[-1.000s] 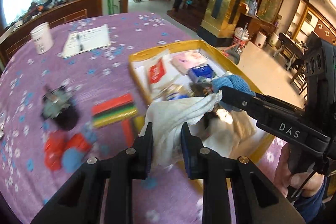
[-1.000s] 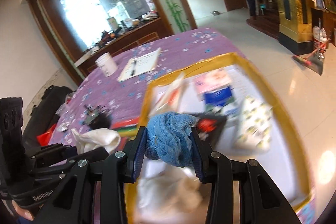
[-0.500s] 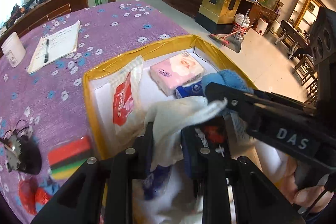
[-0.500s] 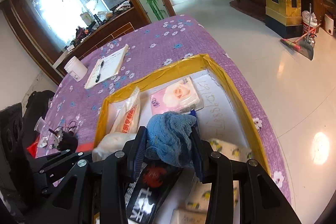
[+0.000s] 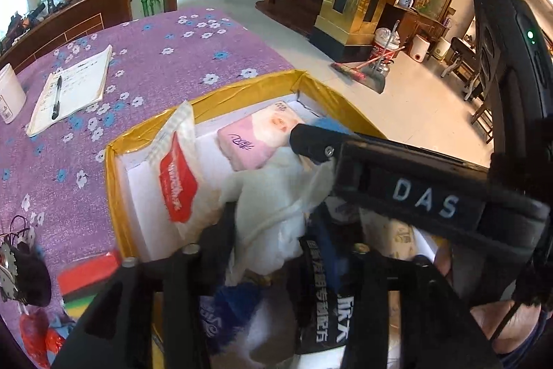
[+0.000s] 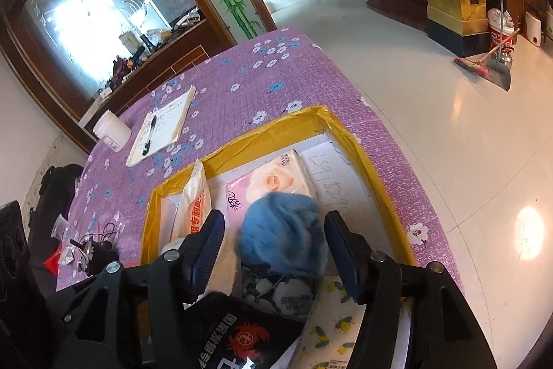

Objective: Organize soft objects
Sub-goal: 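Open both grippers to drop the sock and towel into the tray, then move both grippers back to the items on the table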

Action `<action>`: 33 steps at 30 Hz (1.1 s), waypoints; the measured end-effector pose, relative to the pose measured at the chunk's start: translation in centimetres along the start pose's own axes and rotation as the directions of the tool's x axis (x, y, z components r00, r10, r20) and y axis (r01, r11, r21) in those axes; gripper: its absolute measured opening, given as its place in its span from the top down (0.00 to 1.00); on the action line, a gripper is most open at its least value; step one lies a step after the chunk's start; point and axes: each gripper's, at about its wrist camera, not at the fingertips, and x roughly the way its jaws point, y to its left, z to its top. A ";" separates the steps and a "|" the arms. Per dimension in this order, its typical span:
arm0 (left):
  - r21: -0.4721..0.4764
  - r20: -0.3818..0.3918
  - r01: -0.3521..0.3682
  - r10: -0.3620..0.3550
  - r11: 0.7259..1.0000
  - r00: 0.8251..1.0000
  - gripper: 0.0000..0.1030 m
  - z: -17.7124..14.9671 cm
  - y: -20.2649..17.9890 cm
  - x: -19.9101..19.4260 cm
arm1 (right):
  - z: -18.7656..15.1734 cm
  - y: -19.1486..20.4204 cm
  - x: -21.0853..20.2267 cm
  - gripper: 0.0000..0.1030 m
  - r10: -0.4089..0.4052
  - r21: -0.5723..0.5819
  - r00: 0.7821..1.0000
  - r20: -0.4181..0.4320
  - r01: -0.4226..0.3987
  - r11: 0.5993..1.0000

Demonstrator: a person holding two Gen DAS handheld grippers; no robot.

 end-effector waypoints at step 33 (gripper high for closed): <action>-0.092 0.098 -0.018 0.027 0.996 0.995 0.40 -19.6 8.4 -15.9 | -19.1 16.0 -5.4 0.34 0.223 -0.272 0.968 -0.114 -0.246 0.930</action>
